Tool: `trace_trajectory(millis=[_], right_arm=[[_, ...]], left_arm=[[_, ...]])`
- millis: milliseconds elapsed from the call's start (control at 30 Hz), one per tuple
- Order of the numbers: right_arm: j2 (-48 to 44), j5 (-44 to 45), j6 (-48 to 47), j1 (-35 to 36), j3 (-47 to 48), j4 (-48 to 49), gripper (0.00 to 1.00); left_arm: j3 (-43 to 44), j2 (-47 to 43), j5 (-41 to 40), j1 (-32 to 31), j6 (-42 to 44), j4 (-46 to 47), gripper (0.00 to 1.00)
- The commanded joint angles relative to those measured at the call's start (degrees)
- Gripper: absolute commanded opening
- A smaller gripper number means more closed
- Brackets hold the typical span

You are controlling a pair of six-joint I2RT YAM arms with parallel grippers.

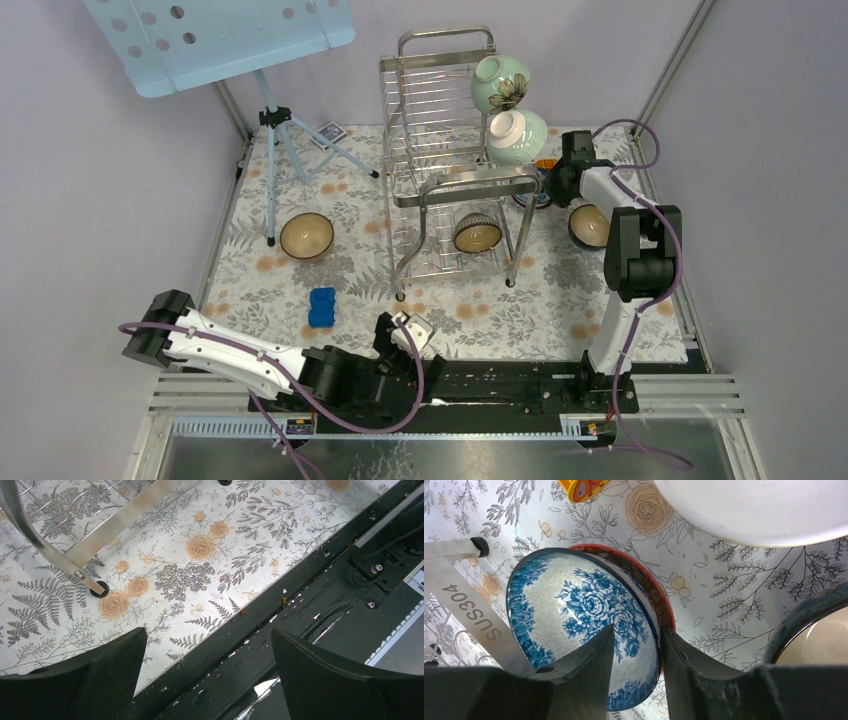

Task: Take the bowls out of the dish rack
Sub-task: Place the bowl with the bowl.

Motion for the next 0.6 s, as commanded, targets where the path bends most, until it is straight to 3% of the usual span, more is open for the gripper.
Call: trace_trajectory(millis=[0, 567], right_arm=[[-2.98, -0.92, -1.18, -0.18, 2.96, -2.39, 0.47], [-3.99, -0.66, -2.34, -0.17, 5.93, -6.56, 0.57]], left_arm=[[0.13, -0.52, -0.47, 0.03, 0.02, 2.45, 0.99], [-0.16, -1.12, -0.37, 0.03, 0.37, 2.61, 0.99]])
